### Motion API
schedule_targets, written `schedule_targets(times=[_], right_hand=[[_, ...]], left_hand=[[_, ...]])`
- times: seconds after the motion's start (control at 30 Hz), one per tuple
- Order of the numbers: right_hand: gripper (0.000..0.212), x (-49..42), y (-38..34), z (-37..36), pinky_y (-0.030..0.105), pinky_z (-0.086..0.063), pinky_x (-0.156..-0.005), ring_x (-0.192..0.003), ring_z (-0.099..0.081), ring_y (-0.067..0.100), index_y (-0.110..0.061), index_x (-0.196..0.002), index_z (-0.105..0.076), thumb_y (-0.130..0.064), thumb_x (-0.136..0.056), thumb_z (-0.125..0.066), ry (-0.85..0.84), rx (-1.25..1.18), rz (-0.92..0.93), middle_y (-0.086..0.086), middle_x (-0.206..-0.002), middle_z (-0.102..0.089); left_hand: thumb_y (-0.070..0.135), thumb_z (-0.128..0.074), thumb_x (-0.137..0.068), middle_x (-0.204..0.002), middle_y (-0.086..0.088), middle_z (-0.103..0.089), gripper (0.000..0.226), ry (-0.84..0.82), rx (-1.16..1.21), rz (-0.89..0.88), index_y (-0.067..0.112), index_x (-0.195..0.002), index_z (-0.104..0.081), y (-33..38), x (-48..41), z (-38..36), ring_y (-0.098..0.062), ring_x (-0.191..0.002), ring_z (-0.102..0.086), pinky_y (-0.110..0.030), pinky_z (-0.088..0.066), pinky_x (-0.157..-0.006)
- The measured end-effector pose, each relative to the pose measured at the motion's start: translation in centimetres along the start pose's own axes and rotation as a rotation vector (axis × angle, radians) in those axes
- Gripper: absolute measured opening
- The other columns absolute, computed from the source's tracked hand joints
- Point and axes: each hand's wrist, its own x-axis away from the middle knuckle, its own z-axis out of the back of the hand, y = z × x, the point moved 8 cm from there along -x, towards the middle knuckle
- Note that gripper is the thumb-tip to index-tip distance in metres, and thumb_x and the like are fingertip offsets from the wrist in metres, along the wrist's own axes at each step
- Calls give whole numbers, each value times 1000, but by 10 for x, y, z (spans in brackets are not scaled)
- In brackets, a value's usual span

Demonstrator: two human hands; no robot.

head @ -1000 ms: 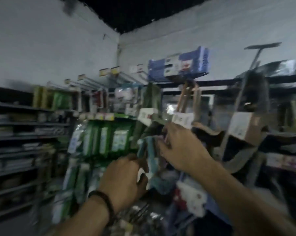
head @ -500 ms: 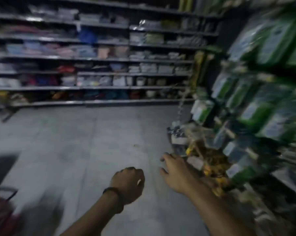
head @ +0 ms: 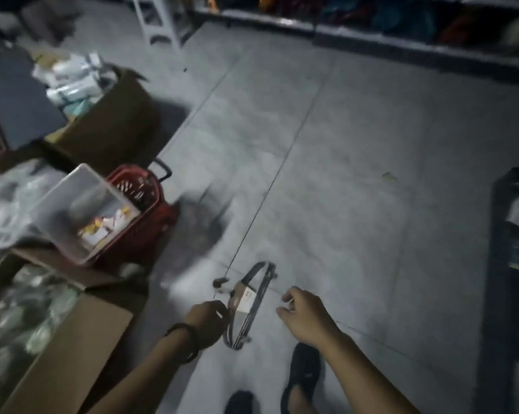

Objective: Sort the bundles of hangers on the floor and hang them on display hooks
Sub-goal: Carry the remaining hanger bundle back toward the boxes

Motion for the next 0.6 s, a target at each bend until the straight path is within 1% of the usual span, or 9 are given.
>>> schedule_targets(times=[0.07,0.13,0.2,0.27,0.3,0.37,0.43,0.5,0.6], right_hand=[[30,-51,14,-34,32,-55,-89,-99,-64,16,-23,-118,-61,-42,-96,-65,-68,-31,-30,-1,-113,-64],[30,-98,32,-71,31,-54,-85,-96,-63,16,-22,-120,-60,-41,-96,-65,-135,-25,-59,-1,-111,-64],[31,-144,55,-108,29,-53,-81,-93,-63,14,-22,-121,-59,-40,-97,-64,-197,-27,-104,-2,-111,-64],[32,-189,84,-148,27,-51,-79,-93,-63,14,-22,-122,-58,-40,-97,-65,-254,-49,-166,-2,-112,-64],[34,-213,99,-167,26,-49,-80,-96,-62,14,-22,-125,-58,-40,-97,-65,-277,-58,-193,-3,-113,-63],[41,-260,129,-205,27,-48,-84,-102,-62,16,-20,-131,-58,-40,-96,-66,-305,-93,-249,-2,-116,-61],[48,-307,155,-242,33,-53,-95,-113,-63,21,-17,-139,-57,-37,-96,-67,-315,-128,-294,3,-129,-63],[53,-352,180,-278,40,-54,-102,-121,-62,25,-16,-144,-54,-34,-96,-68,-302,-165,-348,7,-140,-60],[55,-409,208,-330,47,-56,-100,-119,-63,27,-15,-143,-54,-32,-94,-71,-257,-244,-423,8,-138,-61]], left_hand=[[34,-59,-98,-105,-1,-75,13,-68,90,92,32,-93,-71,-33,-33,-38,-18,-92,-69,-27,-57,-84],[36,-60,-94,-104,-3,-73,25,-133,159,141,18,-103,-75,-66,-70,-82,-21,-93,-67,-28,-55,-86],[41,-59,-90,-95,0,-70,34,-189,189,166,13,-101,-74,-94,-105,-122,-22,-93,-69,-32,-57,-86],[32,-62,-95,-91,5,-63,20,-235,224,258,16,-104,-70,-128,-143,-166,-14,-85,-65,-26,-54,-78],[29,-64,-96,-93,5,-64,15,-218,235,286,18,-105,-69,-143,-165,-185,-12,-83,-63,-25,-52,-76],[30,-66,-93,-101,-2,-70,18,-195,269,358,17,-105,-69,-167,-210,-224,-20,-92,-67,-27,-54,-81],[32,-67,-90,-106,-8,-73,16,-192,311,435,18,-97,-67,-203,-264,-273,-27,-99,-69,-30,-54,-84],[40,-67,-85,-111,-13,-73,31,-176,356,474,14,-101,-68,-227,-315,-312,-32,-102,-69,-34,-56,-87],[43,-68,-88,-138,-22,-58,69,-83,493,512,2,-140,-53,-228,-378,-324,-41,-126,-57,-41,-48,-105]])
